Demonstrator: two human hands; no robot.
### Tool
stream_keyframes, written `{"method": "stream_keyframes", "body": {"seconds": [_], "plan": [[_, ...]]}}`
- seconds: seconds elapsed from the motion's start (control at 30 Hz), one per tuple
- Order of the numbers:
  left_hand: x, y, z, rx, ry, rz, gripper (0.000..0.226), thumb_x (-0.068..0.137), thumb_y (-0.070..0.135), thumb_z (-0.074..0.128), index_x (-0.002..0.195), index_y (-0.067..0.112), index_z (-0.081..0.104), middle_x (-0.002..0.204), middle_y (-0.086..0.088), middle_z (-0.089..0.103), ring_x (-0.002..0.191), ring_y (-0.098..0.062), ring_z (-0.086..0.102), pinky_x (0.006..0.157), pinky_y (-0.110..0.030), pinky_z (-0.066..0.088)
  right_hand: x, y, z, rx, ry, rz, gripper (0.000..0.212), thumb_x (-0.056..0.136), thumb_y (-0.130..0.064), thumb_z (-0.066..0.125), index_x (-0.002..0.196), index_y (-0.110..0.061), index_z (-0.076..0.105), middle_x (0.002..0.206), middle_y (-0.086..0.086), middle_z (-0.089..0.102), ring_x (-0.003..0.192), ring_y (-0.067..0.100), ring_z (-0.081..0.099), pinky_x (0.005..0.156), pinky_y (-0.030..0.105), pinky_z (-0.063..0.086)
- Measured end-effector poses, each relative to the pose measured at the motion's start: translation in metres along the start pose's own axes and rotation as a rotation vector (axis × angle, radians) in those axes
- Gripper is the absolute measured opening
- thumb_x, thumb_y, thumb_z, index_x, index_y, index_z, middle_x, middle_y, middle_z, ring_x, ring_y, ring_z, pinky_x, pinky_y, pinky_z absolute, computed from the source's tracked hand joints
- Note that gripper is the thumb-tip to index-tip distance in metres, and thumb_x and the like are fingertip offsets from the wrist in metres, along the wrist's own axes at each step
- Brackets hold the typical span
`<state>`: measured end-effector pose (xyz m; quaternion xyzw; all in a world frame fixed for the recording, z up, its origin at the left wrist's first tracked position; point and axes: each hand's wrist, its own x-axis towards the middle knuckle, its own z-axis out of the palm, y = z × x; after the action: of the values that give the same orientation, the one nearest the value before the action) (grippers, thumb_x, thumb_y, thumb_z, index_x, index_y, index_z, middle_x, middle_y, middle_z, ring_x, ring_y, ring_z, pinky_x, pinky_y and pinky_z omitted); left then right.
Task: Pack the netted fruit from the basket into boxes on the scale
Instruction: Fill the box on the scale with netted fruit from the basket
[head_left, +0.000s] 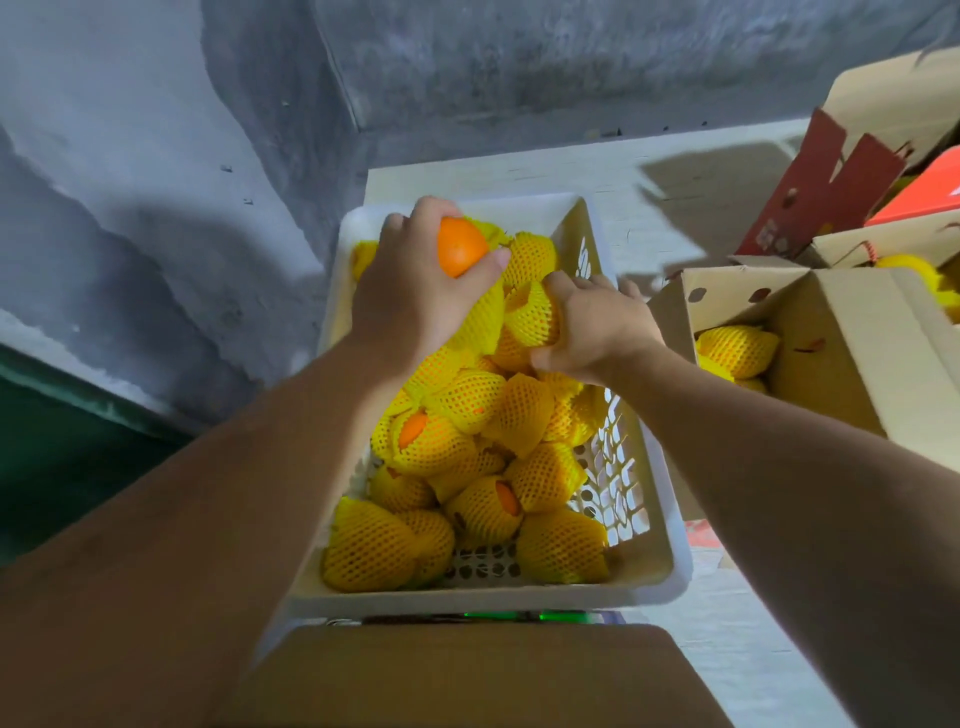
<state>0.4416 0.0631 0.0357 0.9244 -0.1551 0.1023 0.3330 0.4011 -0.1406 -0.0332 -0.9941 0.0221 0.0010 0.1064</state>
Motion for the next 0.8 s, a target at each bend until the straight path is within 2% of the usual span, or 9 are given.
{"method": "stream_keyframes", "body": {"seconds": [0.17, 0.27, 0.33, 0.43, 0.5, 0.57, 0.67, 0.73, 0.8], "plan": [[-0.073, 0.015, -0.054, -0.225, -0.153, -0.130, 0.054, 0.078, 0.076, 0.066, 0.112, 0.034, 0.061, 0.092, 0.013, 0.064, 0.084, 0.001, 0.063, 0.069, -0.015, 0.047, -0.024, -0.007, -0.007, 0.092, 0.108, 0.009, 0.080, 0.075, -0.068, 0.066, 0.134, -0.018, 0.045, 0.116, 0.010, 0.068, 0.125, 0.034, 0.057, 0.124, 0.061, 0.002], [-0.112, 0.014, -0.075, -0.314, -0.240, -0.258, 0.058, 0.077, 0.076, 0.065, 0.115, 0.033, 0.064, 0.100, 0.006, 0.069, 0.089, -0.017, 0.072, 0.075, -0.036, 0.061, -0.059, -0.029, -0.016, 0.364, 0.157, -0.012, 0.089, 0.071, -0.069, 0.068, 0.142, -0.023, 0.038, 0.118, 0.007, 0.068, 0.121, 0.030, 0.060, 0.118, 0.052, 0.025], [-0.138, 0.018, -0.086, -0.403, -0.257, -0.334, 0.049, 0.082, 0.074, 0.067, 0.111, 0.034, 0.062, 0.099, 0.004, 0.070, 0.080, -0.020, 0.075, 0.057, -0.027, 0.057, -0.091, -0.053, -0.029, 0.631, 0.084, -0.103, 0.093, 0.071, -0.063, 0.077, 0.145, -0.027, 0.035, 0.118, -0.006, 0.065, 0.111, 0.012, 0.064, 0.096, 0.029, 0.043], [-0.175, 0.028, -0.105, -0.572, -0.240, -0.371, 0.033, 0.093, 0.064, 0.065, 0.115, 0.040, 0.057, 0.105, 0.010, 0.065, 0.070, -0.018, 0.072, 0.046, -0.017, 0.047, -0.142, -0.090, -0.053, 0.736, -0.006, -0.185, 0.088, 0.077, -0.040, 0.089, 0.143, -0.029, 0.033, 0.113, -0.021, 0.064, 0.095, -0.011, 0.063, 0.080, 0.010, 0.044], [-0.201, 0.034, -0.125, -0.659, -0.213, -0.374, 0.039, 0.089, 0.070, 0.062, 0.117, 0.043, 0.059, 0.107, 0.012, 0.065, 0.067, -0.014, 0.071, 0.050, -0.020, 0.051, -0.174, -0.109, -0.069, 0.768, -0.009, -0.186, 0.084, 0.078, -0.029, 0.091, 0.138, -0.030, 0.032, 0.111, -0.016, 0.065, 0.093, -0.005, 0.065, 0.083, 0.022, 0.050], [-0.231, 0.035, -0.149, -0.758, -0.180, -0.384, 0.040, 0.082, 0.076, 0.058, 0.114, 0.052, 0.062, 0.110, 0.016, 0.067, 0.081, -0.015, 0.073, 0.054, -0.027, 0.056, -0.211, -0.126, -0.088, 0.820, 0.038, -0.152, 0.082, 0.077, -0.030, 0.091, 0.136, -0.031, 0.034, 0.114, -0.011, 0.066, 0.099, 0.003, 0.067, 0.085, 0.031, 0.055], [-0.283, 0.019, -0.182, -0.883, -0.123, -0.498, 0.042, 0.072, 0.088, 0.057, 0.106, 0.064, 0.064, 0.117, 0.011, 0.070, 0.080, -0.024, 0.079, 0.057, -0.032, 0.059, -0.275, -0.149, -0.110, 0.850, 0.130, -0.071, 0.075, 0.073, -0.051, 0.086, 0.130, -0.042, 0.039, 0.113, -0.018, 0.064, 0.102, 0.000, 0.067, 0.082, 0.023, 0.056], [-0.311, 0.006, -0.195, -0.938, -0.135, -0.573, 0.042, 0.069, 0.090, 0.060, 0.104, 0.068, 0.064, 0.122, 0.007, 0.071, 0.080, -0.027, 0.080, 0.057, -0.031, 0.058, -0.316, -0.154, -0.111, 0.847, 0.074, -0.008, 0.077, 0.071, -0.059, 0.085, 0.133, -0.040, 0.042, 0.119, -0.015, 0.065, 0.107, 0.012, 0.068, 0.094, 0.048, 0.057], [-0.335, -0.002, -0.205, -0.971, -0.174, -0.605, 0.047, 0.073, 0.089, 0.062, 0.112, 0.063, 0.064, 0.125, -0.001, 0.072, 0.082, -0.029, 0.080, 0.058, -0.032, 0.058, -0.351, -0.164, -0.104, 0.702, 0.002, 0.091, 0.089, 0.073, -0.068, 0.081, 0.145, -0.038, 0.040, 0.137, -0.007, 0.059, 0.127, 0.019, 0.057, 0.107, 0.058, 0.047]]}}
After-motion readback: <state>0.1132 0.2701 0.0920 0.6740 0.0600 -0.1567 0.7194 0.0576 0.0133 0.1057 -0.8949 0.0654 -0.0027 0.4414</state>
